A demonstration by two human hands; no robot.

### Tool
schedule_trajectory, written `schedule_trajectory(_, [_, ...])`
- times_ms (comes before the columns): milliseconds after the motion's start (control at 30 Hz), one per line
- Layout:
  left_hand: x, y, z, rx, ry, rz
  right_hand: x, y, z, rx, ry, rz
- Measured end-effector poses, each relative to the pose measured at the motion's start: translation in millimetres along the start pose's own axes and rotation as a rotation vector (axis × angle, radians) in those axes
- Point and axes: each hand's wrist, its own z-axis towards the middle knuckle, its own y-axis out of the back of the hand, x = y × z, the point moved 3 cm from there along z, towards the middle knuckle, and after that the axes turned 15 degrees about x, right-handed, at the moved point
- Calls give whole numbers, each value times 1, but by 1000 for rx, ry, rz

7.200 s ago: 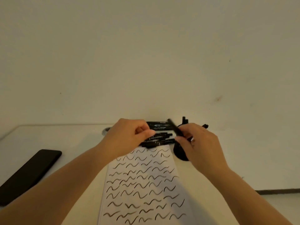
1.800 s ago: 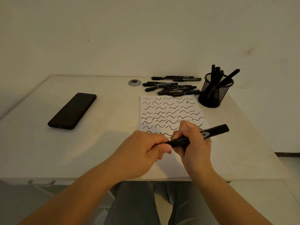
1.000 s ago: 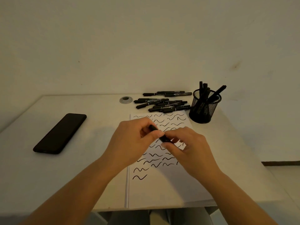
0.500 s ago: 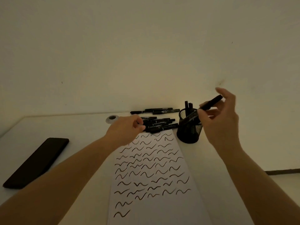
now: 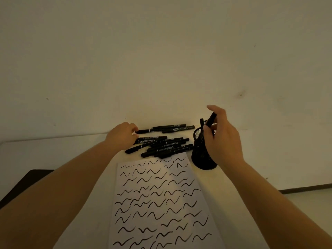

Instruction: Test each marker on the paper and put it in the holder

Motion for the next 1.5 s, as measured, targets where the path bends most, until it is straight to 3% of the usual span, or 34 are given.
schedule_trajectory(333, [21,-20,29,123,50,-65,-11,-16,4,12,-47,-286])
schedule_trajectory(833, [33,-28,39,117,61,-162,-5,-11,3,59,-25,-453])
schedule_trajectory(1033, [28,-17,18,-122,53,-47,27,0,-16,-124,195,-512])
schedule_trajectory(1167, [16,-3,-15,-144,-27,-196,43,-13,-34,0,235,-316])
schedule_trajectory(1333, [-13,-3,-84,-91,-146,-422,50,-48,-57,374,-134,214])
schedule_trajectory(1500, [-40,-20,-156,0,-302,-481,66,-66,-85,430,-263,661])
